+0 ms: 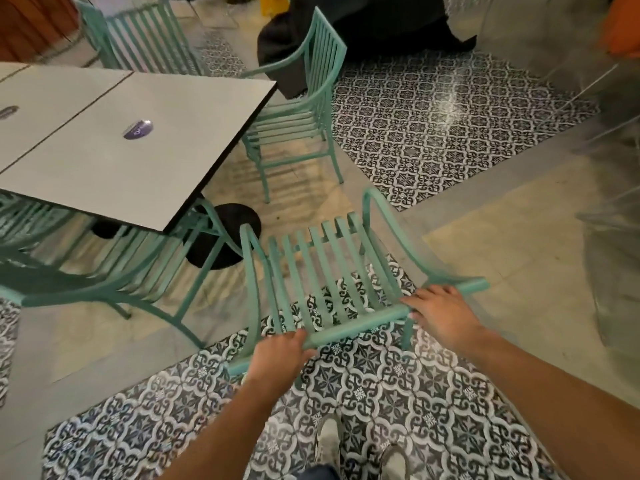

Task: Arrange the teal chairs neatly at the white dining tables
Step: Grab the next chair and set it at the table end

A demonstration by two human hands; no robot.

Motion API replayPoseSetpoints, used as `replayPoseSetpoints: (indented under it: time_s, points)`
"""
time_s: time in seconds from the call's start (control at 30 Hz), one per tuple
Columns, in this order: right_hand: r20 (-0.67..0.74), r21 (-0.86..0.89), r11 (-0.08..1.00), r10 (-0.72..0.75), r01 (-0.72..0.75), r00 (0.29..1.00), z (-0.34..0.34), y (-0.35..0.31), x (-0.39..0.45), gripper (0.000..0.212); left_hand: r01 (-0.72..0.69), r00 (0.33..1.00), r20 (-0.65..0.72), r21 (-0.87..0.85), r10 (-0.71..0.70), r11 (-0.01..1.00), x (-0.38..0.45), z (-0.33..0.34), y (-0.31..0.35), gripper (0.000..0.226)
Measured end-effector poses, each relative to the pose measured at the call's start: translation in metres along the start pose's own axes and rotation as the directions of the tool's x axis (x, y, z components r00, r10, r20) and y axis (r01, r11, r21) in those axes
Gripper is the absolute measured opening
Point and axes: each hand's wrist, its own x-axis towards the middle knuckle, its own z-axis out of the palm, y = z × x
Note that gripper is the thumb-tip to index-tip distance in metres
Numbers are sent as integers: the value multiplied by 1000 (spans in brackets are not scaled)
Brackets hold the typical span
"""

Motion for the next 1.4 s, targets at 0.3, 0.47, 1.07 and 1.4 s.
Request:
replayPoseSetpoints:
  time_s: [0.3, 0.47, 1.07, 1.4]
  points:
    - [-25, -87, 996, -31, 29, 999, -24, 79, 55, 39, 102, 994, -38, -56, -104, 993, 43, -15, 61, 46]
    - [-117, -64, 998, -14, 7, 993, -31, 126, 94, 37, 115, 992, -32, -106, -119, 988, 83, -25, 86, 46]
    - [-152, -71, 995, -79, 69, 985, -69, 235, 215, 46, 265, 964, 66, -173, -258, 948, 187, -76, 140, 45]
    - [388, 876, 58, 506, -479, 770, -47, 283, 226, 95, 722, 264, 89, -678, -960, 136, 148, -28, 171, 63]
